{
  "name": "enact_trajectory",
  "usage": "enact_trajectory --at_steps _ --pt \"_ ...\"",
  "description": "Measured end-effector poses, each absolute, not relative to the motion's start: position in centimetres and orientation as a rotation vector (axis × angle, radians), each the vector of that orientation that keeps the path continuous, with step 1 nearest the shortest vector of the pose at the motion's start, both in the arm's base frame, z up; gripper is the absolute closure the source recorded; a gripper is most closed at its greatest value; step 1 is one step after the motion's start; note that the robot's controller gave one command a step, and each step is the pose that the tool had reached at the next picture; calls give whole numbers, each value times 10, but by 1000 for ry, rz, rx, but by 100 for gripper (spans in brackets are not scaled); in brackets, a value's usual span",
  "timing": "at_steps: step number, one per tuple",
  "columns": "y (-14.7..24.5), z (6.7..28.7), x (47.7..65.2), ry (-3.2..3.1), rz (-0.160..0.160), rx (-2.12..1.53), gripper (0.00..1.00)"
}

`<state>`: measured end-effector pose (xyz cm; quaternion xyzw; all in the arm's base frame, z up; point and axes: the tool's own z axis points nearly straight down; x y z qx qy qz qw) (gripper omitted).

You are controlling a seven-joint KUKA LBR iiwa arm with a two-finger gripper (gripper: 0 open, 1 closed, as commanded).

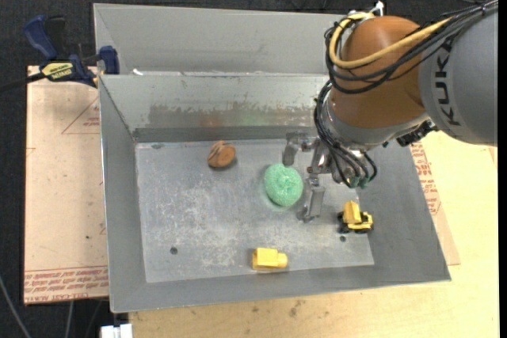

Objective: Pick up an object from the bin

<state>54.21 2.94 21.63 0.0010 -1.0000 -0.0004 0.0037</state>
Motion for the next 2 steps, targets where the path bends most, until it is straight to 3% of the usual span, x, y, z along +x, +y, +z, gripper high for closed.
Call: enact_trajectory --at_steps 1,2 --pt "29 221 544 -3142 -2 1 0" --pt "8 160 559 -3146 -3 -113 0"
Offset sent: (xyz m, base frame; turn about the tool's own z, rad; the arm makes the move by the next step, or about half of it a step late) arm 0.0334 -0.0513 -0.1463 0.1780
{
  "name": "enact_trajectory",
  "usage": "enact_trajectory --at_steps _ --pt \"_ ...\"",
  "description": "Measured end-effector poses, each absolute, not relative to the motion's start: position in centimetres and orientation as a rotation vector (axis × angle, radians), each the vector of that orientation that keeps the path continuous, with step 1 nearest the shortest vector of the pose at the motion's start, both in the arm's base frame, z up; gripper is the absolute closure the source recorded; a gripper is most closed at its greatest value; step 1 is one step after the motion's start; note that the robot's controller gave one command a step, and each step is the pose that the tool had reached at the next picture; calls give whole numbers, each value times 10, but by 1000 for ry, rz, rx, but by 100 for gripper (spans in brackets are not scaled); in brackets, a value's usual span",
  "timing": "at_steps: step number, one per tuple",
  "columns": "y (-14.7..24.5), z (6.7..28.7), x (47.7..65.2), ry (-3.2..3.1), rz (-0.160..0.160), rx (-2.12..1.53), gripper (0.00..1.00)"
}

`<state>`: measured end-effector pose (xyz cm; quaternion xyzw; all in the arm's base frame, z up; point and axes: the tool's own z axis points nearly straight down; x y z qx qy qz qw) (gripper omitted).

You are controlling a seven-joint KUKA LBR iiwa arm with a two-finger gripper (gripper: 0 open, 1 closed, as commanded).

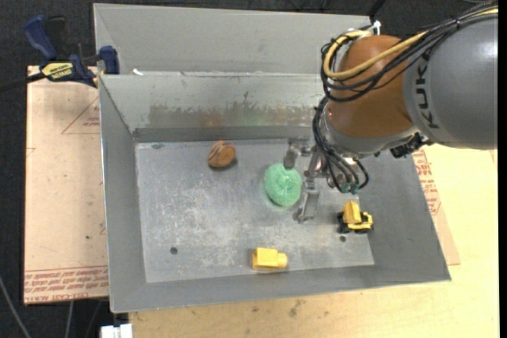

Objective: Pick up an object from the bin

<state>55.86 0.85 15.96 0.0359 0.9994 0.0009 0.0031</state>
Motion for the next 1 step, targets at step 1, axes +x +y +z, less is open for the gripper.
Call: enact_trajectory --at_steps 1 --pt "-14 79 581 3134 1 14 0"
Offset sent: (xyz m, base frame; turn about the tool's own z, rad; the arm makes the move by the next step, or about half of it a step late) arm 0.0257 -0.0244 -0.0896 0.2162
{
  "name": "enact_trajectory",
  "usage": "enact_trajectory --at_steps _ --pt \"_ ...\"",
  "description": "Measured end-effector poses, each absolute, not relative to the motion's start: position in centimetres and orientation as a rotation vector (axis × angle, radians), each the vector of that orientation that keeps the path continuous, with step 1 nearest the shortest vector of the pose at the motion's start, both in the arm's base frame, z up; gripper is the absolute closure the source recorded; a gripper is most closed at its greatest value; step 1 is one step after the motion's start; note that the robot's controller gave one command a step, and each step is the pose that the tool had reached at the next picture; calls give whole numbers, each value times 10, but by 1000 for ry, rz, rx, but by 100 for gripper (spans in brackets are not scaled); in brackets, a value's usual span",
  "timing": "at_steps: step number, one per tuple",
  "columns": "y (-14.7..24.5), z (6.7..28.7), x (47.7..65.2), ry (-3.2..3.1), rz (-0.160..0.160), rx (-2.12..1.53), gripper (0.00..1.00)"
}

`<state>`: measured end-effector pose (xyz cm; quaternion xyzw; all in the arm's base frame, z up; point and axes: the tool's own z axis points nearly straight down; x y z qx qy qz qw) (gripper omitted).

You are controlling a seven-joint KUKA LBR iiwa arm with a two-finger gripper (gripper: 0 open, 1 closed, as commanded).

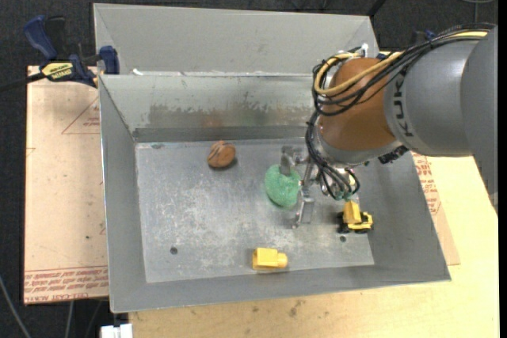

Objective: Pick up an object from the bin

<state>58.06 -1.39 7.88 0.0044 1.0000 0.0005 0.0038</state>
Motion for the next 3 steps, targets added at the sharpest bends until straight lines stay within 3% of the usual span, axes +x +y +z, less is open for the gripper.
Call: enact_trajectory --at_steps 1,2,3 --pt "-19 51 592 3121 7 73 0" --pt "-15 76 583 3129 3 24 0" --pt "-16 86 589 3125 6 113 100"
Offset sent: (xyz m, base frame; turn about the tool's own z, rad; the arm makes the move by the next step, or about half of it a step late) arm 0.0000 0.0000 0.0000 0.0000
